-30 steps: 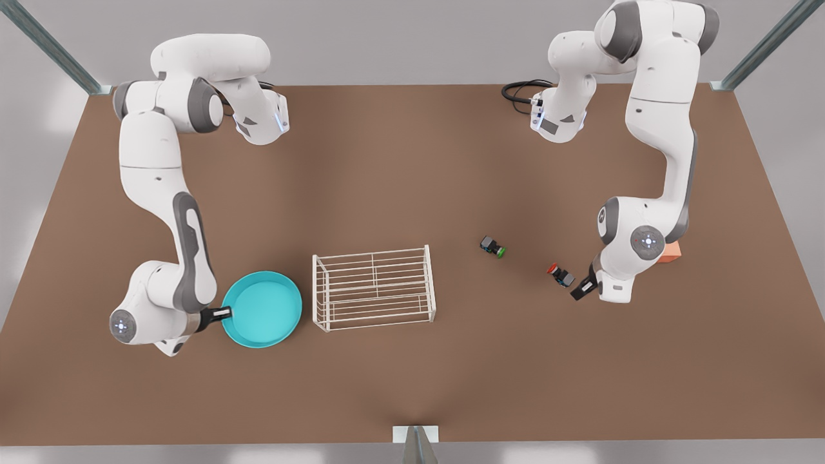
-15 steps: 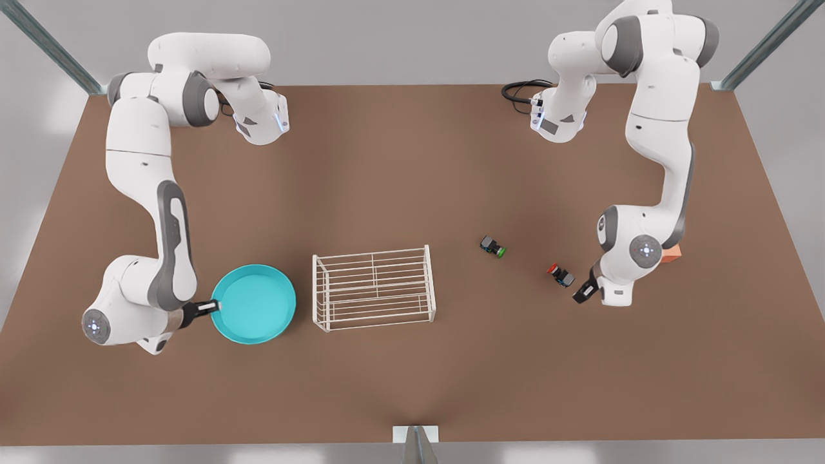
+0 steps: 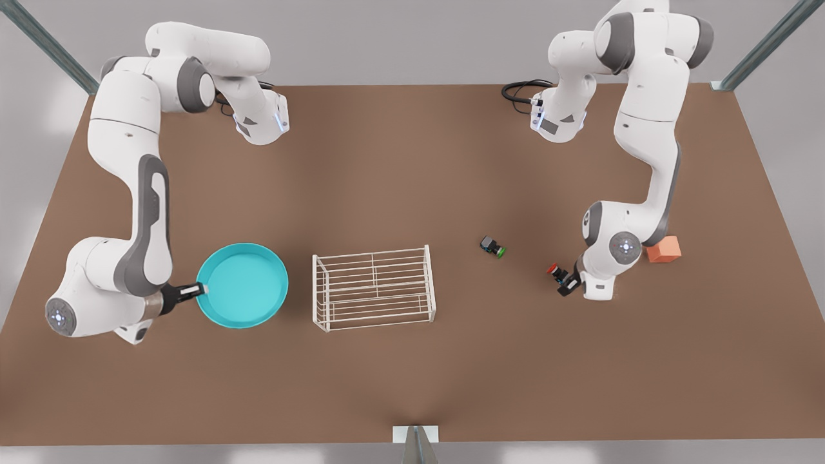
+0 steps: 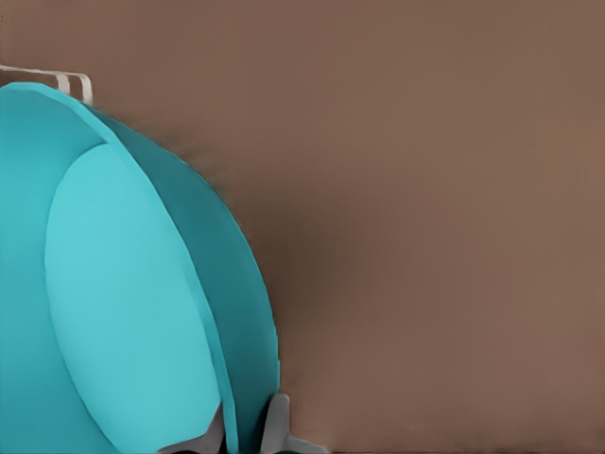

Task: Place the plate on the shelf with right arm and place the red button switch in the plate with left arm

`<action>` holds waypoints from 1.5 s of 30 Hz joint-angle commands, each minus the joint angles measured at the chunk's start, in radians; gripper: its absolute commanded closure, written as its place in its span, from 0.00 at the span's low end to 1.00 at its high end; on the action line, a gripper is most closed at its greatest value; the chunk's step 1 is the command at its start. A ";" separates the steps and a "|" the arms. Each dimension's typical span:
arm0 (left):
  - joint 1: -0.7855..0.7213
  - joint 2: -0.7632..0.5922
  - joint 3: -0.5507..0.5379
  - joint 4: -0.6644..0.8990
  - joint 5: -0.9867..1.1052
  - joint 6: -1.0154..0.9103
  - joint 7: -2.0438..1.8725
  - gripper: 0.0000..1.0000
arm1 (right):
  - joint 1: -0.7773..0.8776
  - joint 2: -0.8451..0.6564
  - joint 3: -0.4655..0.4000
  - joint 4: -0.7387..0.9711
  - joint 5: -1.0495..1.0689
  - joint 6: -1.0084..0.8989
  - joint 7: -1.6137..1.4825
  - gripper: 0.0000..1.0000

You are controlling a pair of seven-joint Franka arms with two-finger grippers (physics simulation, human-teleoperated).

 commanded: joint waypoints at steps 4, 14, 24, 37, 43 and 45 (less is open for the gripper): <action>-0.014 0.007 0.000 0.003 0.001 0.004 -0.107 0.00 | 0.001 -0.042 0.004 0.000 0.034 -0.131 0.077 0.75; -0.011 0.036 0.002 0.007 0.024 0.025 -0.095 0.00 | 0.090 -0.091 0.018 0.017 0.085 -0.164 0.336 0.75; -0.002 0.038 0.003 0.001 0.055 0.011 -0.090 0.00 | 0.281 -0.088 0.018 0.040 0.089 -0.045 0.699 0.74; -0.007 0.046 0.003 0.018 0.063 -0.035 -0.084 0.20 | 0.432 0.002 0.014 0.034 0.167 0.188 0.985 0.74; -0.005 0.052 0.003 0.021 0.063 -0.035 -0.070 0.20 | 0.427 0.001 0.013 0.031 0.164 0.185 0.977 0.00; -0.005 0.053 0.003 0.024 0.066 -0.035 -0.070 0.20 | 0.403 -0.074 -0.018 0.037 0.161 0.095 0.928 0.00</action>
